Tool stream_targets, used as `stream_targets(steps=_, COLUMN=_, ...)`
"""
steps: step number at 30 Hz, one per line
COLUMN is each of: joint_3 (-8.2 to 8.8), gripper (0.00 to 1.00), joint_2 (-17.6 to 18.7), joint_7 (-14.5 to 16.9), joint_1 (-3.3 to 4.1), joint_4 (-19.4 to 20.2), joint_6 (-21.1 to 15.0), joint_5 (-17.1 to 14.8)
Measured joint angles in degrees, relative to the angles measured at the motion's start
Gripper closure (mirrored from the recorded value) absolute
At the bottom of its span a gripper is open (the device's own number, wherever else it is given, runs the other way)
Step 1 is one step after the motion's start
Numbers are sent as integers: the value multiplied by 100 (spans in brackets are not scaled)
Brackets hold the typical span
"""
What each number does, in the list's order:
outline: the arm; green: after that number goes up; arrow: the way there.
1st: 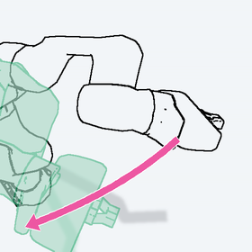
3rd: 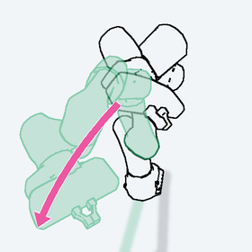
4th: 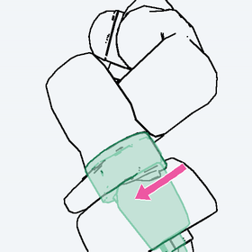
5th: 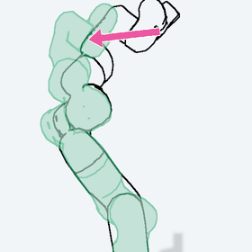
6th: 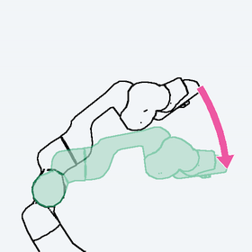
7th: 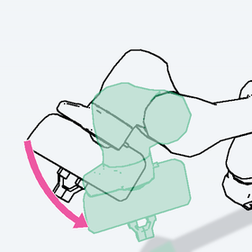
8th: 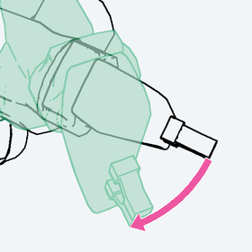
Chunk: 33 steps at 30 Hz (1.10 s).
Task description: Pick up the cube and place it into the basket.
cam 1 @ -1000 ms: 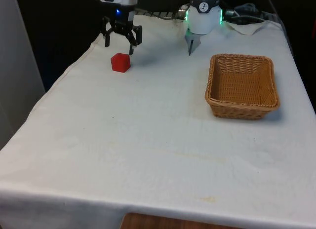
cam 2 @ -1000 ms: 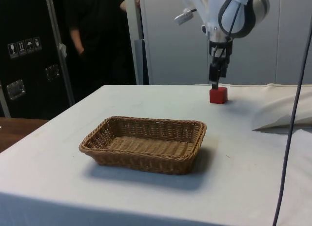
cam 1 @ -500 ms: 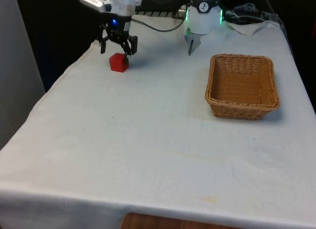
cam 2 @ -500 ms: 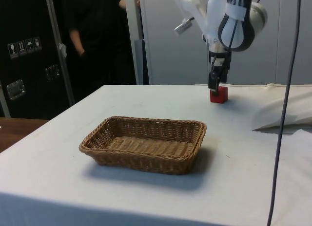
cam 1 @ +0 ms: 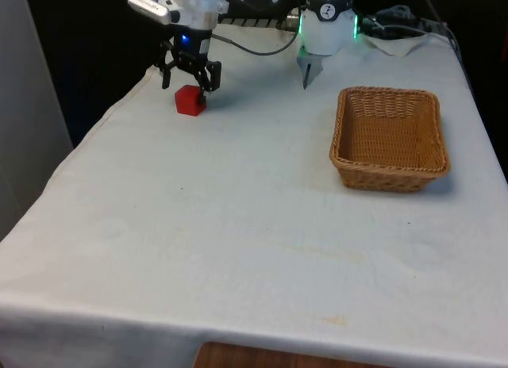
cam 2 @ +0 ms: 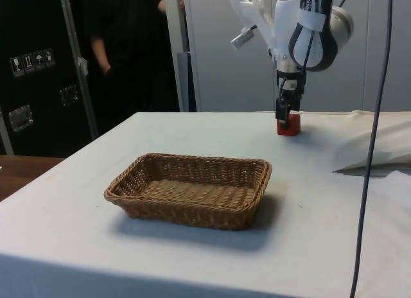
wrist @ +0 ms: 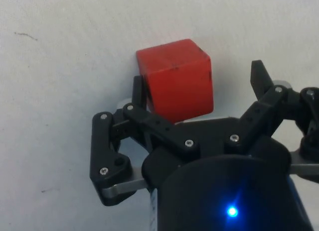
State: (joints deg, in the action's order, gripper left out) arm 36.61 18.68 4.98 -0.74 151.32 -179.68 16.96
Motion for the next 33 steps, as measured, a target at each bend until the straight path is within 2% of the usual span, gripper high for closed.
stream_targets(steps=1, joint_3=-6, gripper=2, joint_2=0, joint_7=0, joint_1=6, joint_4=0, joint_6=0, joint_5=0)
stream_targets(steps=2, joint_3=-6, gripper=20, joint_2=0, joint_7=0, joint_1=6, joint_4=0, joint_6=0, joint_5=0)
stream_targets(steps=4, joint_3=-6, gripper=43, joint_2=0, joint_7=0, joint_1=6, joint_4=0, joint_6=0, joint_5=0)
stream_targets(steps=5, joint_3=-6, gripper=60, joint_2=0, joint_7=0, joint_1=6, joint_4=0, joint_6=0, joint_5=0)
stream_targets(steps=6, joint_3=-6, gripper=60, joint_2=0, joint_7=0, joint_1=6, joint_4=0, joint_6=0, joint_5=0)
stream_targets(steps=9, joint_3=-6, gripper=90, joint_2=0, joint_7=0, joint_1=6, joint_4=0, joint_6=-6, joint_5=0)
stream_targets(steps=10, joint_3=-6, gripper=93, joint_2=-6, joint_7=0, joint_1=6, joint_4=0, joint_6=0, joint_5=0)
stream_targets(steps=20, joint_3=-6, gripper=93, joint_2=-6, joint_7=0, joint_1=6, joint_4=0, joint_6=0, joint_5=0)
stream_targets(steps=24, joint_3=-6, gripper=93, joint_2=-80, joint_7=0, joint_1=29, joint_4=-92, joint_6=69, joint_5=0)
stream_targets(steps=33, joint_3=-11, gripper=93, joint_2=-625, joint_7=11, joint_1=115, joint_4=-155, joint_6=596, joint_5=17)
